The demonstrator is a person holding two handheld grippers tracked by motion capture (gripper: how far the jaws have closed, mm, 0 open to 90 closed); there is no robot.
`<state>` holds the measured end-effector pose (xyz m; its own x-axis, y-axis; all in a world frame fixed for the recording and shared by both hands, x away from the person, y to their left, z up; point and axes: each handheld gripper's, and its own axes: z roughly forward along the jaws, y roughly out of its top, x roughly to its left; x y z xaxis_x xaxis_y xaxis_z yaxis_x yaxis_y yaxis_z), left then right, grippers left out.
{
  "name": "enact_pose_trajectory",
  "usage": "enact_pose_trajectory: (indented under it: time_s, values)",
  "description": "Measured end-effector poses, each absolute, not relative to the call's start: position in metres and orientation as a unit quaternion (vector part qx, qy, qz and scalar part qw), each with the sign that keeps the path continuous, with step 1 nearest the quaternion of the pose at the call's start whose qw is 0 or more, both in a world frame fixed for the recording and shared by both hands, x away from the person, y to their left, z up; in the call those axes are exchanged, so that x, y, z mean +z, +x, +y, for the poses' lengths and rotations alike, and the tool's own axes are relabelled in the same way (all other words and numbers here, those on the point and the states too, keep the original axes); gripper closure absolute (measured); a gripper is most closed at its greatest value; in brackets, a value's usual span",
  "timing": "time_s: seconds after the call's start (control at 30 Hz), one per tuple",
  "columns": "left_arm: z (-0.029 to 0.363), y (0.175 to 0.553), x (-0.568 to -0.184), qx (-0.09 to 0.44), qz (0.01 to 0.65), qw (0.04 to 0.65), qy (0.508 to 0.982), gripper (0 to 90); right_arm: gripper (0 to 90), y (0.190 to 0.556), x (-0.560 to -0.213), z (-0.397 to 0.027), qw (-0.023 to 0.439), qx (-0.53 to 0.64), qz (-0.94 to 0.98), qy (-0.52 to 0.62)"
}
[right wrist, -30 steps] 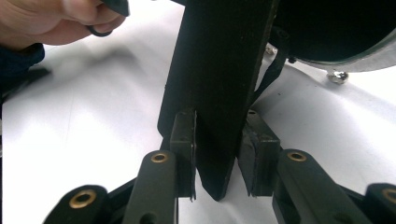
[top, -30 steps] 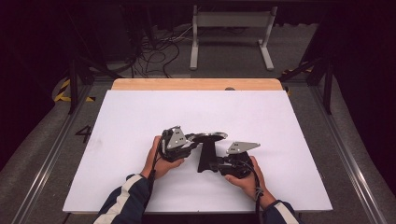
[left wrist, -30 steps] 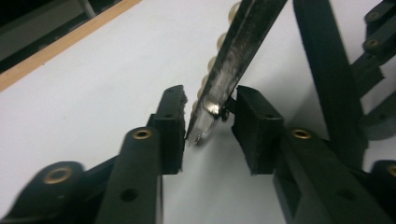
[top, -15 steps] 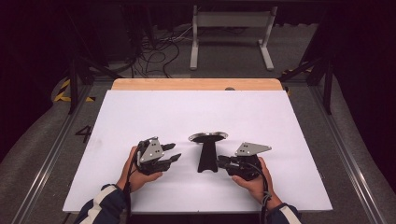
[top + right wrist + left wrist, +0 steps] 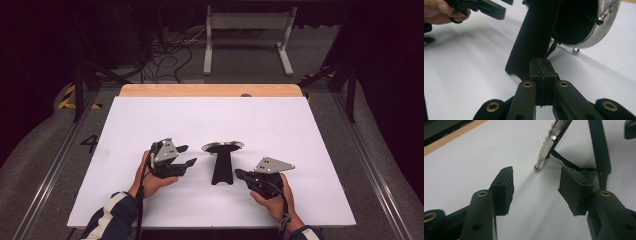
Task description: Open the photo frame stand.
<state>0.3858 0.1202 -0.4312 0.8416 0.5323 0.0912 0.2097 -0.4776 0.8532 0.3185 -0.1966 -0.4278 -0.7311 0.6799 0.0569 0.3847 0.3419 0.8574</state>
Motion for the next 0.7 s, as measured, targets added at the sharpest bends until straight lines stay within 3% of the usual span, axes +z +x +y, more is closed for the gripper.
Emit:
enact_pose_trajectory:
  time_s: [0.2,0.37,0.7]
  values:
    - [0.106,0.397,-0.429,0.155,0.204,0.475,0.842,52.8,90.0,0.312,-0.427,-0.177,0.182,0.462,0.806,0.323]
    - [0.094,0.407,-0.433,0.137,0.201,0.487,0.839,52.6,90.0,0.313,-0.428,-0.159,0.188,0.46,0.806,0.323]
    - [0.075,0.416,-0.446,0.153,0.201,0.458,0.853,61.8,90.0,0.314,-0.445,-0.113,0.212,0.427,0.818,0.321]
